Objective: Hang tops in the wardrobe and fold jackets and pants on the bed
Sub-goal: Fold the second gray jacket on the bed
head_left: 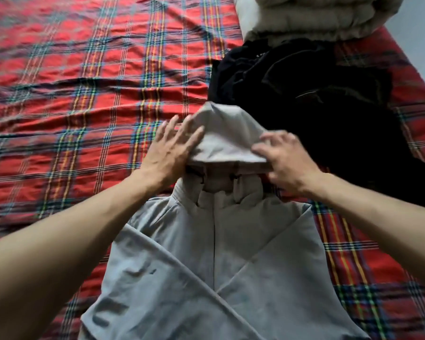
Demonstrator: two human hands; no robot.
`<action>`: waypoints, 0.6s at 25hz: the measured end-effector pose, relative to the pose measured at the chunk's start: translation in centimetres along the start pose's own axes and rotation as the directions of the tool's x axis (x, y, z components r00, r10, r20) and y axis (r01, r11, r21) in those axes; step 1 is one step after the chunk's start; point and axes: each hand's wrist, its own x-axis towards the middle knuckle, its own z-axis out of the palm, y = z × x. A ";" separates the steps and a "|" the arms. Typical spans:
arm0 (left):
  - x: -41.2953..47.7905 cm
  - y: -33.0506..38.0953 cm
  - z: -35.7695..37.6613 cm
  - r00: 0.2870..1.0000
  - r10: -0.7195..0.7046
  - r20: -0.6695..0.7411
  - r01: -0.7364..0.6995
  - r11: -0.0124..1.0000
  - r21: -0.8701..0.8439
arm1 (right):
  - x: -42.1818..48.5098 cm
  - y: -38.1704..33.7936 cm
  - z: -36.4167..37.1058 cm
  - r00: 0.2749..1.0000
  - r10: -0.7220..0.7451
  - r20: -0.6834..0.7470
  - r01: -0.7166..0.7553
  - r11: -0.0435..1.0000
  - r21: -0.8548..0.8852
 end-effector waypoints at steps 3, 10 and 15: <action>0.8 -0.3 2.2 0.918 -0.075 0.390 0.219 0.915 -0.340 | -0.4 0.3 2.7 0.968 0.198 0.156 -0.238 0.921 0.308; 4.9 -1.3 6.6 0.715 -0.508 0.481 0.597 0.085 -0.798 | 7.5 0.0 3.3 0.735 0.671 0.101 -0.590 0.559 0.582; 5.6 -0.8 1.8 0.720 -0.524 0.456 0.429 -0.182 -0.885 | 8.0 0.1 1.0 0.681 0.731 0.033 -0.497 0.429 0.755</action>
